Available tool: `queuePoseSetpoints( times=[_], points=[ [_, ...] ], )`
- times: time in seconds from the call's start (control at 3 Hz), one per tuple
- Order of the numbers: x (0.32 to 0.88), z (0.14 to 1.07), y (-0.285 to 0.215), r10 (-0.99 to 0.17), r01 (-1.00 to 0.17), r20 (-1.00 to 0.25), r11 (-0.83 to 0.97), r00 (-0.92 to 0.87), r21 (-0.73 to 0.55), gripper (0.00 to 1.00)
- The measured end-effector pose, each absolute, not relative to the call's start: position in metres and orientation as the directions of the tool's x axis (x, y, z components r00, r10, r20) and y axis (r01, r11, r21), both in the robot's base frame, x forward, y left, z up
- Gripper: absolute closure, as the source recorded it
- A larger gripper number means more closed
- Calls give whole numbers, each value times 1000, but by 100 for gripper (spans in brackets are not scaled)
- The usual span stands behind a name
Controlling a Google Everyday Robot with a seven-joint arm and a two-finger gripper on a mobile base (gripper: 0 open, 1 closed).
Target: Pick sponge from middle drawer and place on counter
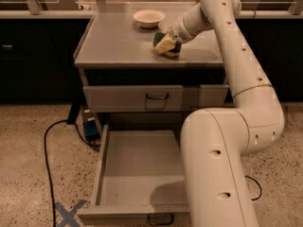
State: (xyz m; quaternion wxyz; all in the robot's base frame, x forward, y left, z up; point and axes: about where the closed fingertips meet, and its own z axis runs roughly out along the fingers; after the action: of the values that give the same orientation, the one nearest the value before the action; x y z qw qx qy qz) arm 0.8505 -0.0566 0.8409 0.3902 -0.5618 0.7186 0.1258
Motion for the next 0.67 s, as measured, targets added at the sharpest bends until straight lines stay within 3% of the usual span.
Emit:
queuePoseSetpoints(
  times=[0.67],
  points=[
    [850, 841, -57, -709, -906, -702, 337, -64, -257, 12]
  ],
)
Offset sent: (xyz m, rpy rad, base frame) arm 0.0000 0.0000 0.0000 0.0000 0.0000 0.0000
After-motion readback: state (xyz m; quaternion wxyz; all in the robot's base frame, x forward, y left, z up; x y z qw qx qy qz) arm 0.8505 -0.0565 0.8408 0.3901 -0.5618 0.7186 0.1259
